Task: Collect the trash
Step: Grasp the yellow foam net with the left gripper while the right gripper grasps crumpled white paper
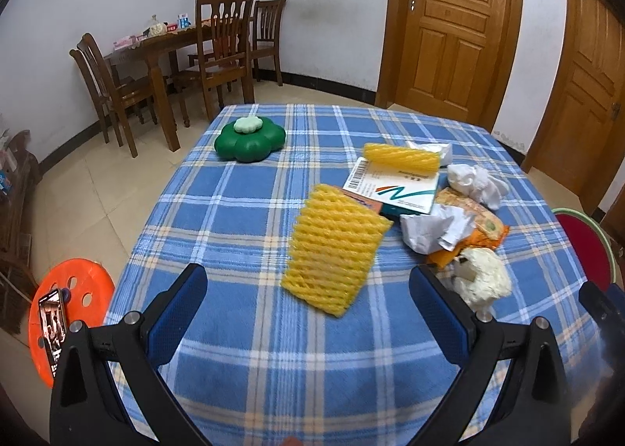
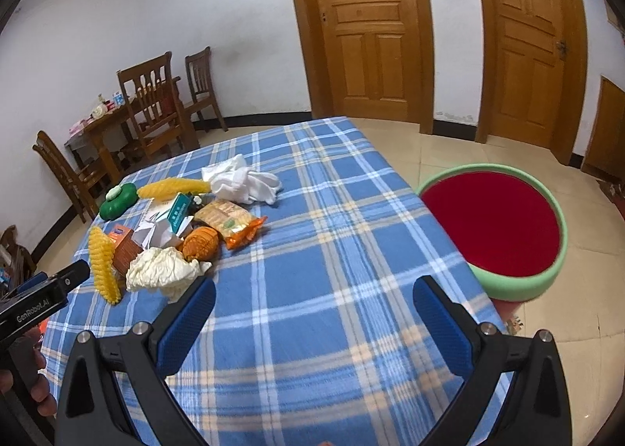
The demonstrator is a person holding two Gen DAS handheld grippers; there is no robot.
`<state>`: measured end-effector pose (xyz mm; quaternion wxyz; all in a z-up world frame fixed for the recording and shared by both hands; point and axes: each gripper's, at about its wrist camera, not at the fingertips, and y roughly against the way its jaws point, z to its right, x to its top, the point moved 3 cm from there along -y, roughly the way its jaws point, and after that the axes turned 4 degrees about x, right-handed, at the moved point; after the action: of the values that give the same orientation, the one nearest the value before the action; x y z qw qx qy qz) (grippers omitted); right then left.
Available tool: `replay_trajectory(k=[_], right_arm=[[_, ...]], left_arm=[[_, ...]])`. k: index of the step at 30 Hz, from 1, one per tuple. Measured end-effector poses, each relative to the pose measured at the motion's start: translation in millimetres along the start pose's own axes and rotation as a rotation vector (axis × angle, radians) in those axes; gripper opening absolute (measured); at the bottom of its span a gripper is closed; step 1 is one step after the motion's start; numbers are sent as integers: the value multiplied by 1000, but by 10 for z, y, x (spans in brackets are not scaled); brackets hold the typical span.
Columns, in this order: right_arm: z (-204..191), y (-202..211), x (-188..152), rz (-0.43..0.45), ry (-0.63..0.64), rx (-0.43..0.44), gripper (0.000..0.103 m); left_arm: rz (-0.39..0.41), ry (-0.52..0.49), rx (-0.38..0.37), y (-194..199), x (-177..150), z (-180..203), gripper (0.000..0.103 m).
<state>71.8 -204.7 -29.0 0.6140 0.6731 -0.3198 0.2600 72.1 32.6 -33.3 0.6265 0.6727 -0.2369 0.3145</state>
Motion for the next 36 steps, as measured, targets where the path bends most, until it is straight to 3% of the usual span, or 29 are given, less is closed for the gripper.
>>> replay_trajectory(k=[7,12,18,20,26,36], right_arm=[[-115,-201,64,-35,6,43,103],[-176,-303,37,-69,6,78,103],[-292,-362,-18,-83,34,100,103],[-332,-375,-44,-95,41,111,103],[-460,-429,-98,-138,73,121,103],[-731,-582,-95,-185,97,154,103]], left_arm=[[-50,-17,-17,-283,26,-8,101],[-74,-14,-45,-414,-2,11,94],[-85,-20,-89,-461,-40,22,68],[-86,-21,-109,-461,-45,20,55],[-89,-6,-168,-428,-69,-27,34],[-24,21,-238,-188,61,-231,32]])
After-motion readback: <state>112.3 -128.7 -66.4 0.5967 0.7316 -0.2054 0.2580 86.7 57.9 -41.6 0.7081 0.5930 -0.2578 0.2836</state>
